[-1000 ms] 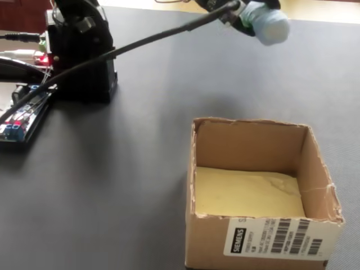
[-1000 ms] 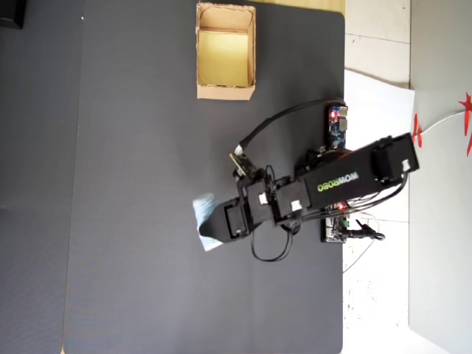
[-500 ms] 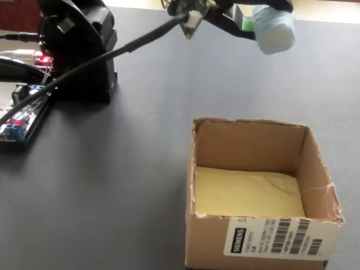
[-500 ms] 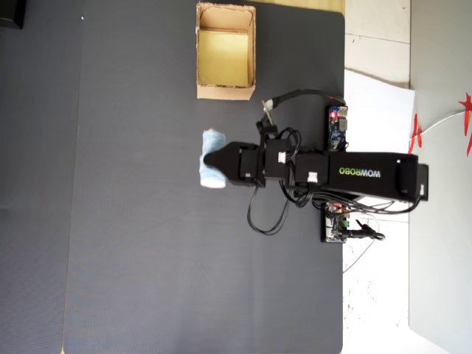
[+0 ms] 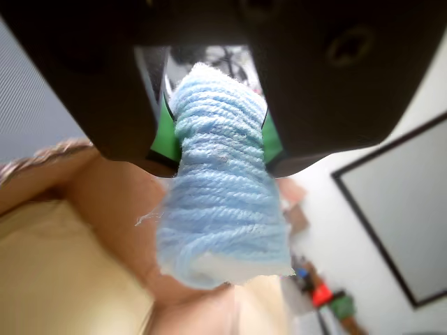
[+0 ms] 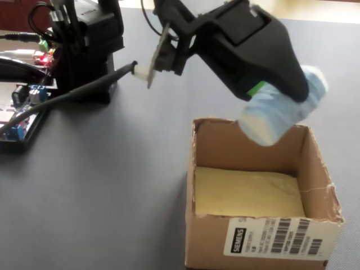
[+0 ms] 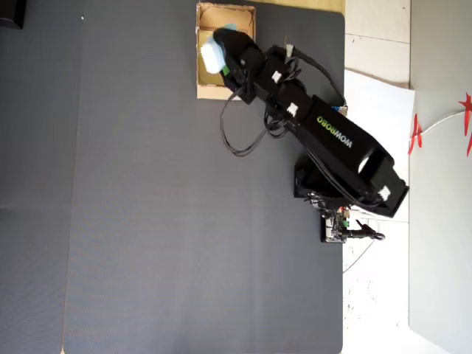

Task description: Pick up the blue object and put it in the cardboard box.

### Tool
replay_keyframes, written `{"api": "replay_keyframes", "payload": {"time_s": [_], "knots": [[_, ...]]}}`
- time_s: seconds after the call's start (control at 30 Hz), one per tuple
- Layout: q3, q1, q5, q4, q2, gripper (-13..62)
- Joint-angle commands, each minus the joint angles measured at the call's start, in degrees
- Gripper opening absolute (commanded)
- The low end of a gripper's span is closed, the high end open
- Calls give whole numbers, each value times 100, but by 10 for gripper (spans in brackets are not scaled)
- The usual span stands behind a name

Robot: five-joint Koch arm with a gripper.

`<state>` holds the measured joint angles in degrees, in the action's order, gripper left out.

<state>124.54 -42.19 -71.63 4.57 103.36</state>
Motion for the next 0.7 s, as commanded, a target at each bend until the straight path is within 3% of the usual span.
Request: {"api": "replay_keyframes", "payload": {"time_s": [0.0, 0.4, 0.67], "knots": [[-229, -79, 35, -18, 70, 3], [-88, -176, -545, 782, 176, 302], [-88, -176, -1107, 439, 325, 326]]}}
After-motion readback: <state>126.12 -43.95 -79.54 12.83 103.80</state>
